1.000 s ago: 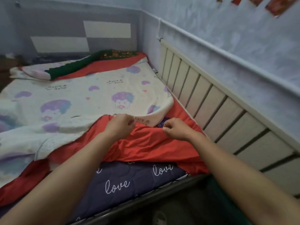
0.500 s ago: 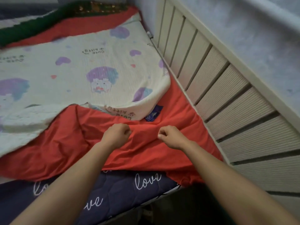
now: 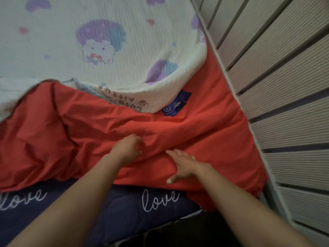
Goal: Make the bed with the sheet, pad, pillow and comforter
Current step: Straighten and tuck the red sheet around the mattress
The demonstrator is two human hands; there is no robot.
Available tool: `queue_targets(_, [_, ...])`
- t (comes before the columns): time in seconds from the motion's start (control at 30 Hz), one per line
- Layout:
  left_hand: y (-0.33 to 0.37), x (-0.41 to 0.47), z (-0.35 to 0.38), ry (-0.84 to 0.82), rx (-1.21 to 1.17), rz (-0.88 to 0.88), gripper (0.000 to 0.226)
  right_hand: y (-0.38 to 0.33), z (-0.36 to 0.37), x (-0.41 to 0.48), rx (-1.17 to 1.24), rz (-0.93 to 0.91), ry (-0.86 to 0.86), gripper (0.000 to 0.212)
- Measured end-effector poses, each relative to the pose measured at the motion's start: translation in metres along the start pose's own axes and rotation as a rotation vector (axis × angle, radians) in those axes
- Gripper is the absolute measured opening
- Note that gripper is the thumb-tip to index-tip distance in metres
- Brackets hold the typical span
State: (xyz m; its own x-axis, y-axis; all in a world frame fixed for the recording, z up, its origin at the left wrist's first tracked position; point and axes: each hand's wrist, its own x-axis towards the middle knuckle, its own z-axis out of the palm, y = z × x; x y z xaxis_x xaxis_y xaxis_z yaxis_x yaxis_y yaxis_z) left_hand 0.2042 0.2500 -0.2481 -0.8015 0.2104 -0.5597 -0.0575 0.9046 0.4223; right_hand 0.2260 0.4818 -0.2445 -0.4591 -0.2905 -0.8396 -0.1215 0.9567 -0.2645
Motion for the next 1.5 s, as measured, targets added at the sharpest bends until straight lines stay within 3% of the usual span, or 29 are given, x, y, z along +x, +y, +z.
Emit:
queue_targets(0.1, [-0.015,0.009,0.02,-0.058,-0.033,0.015,0.065,0.001,0.034,0.015,-0.158,0.025,-0.093,0.139])
queue_targets(0.23, [-0.026,0.016,0.033,-0.099,-0.019,0.045,0.086,0.004,0.068,0.024,-0.358,0.039,0.046,0.152])
queue_targets(0.43, [-0.042,0.015,0.049,-0.116,-0.07,0.104,0.102,0.015,0.066,0.021,-0.362,-0.063,0.394,0.09])
queue_targets(0.57, [-0.038,0.001,0.046,-0.168,-0.173,0.087,0.131,0.028,0.024,0.018,-0.149,-0.078,0.47,0.065])
queue_targets(0.67, [-0.029,-0.009,0.043,-0.221,-0.084,0.107,0.148,0.033,-0.007,0.013,-0.011,-0.086,0.473,0.052])
queue_targets(0.8, [-0.02,-0.016,0.04,-0.116,0.212,0.11,0.123,0.037,-0.034,0.003,0.162,-0.114,0.383,0.035])
queue_targets(0.93, [-0.015,-0.012,0.024,0.31,0.235,0.088,0.065,0.045,-0.053,-0.002,0.356,-0.159,0.35,0.027])
queue_targets(1.07, [-0.004,0.002,-0.007,0.615,0.412,0.092,0.035,0.055,-0.067,-0.001,0.42,-0.118,0.472,0.022])
queue_targets(1.2, [0.015,0.013,-0.032,0.645,0.377,-0.074,0.024,0.061,-0.073,0.005,0.249,0.103,0.729,0.018])
queue_targets(1.33, [0.029,0.029,-0.032,0.617,0.257,-0.228,0.034,0.053,-0.072,0.009,-0.009,0.254,0.84,0.038])
queue_targets(1.4, [0.029,0.035,-0.025,0.631,0.174,-0.233,0.04,0.046,-0.068,0.014,0.0,0.296,0.858,0.044])
queue_targets(1.5, [0.018,0.038,-0.015,0.599,0.084,-0.1,0.041,0.036,-0.052,0.024,0.095,0.32,0.893,0.046])
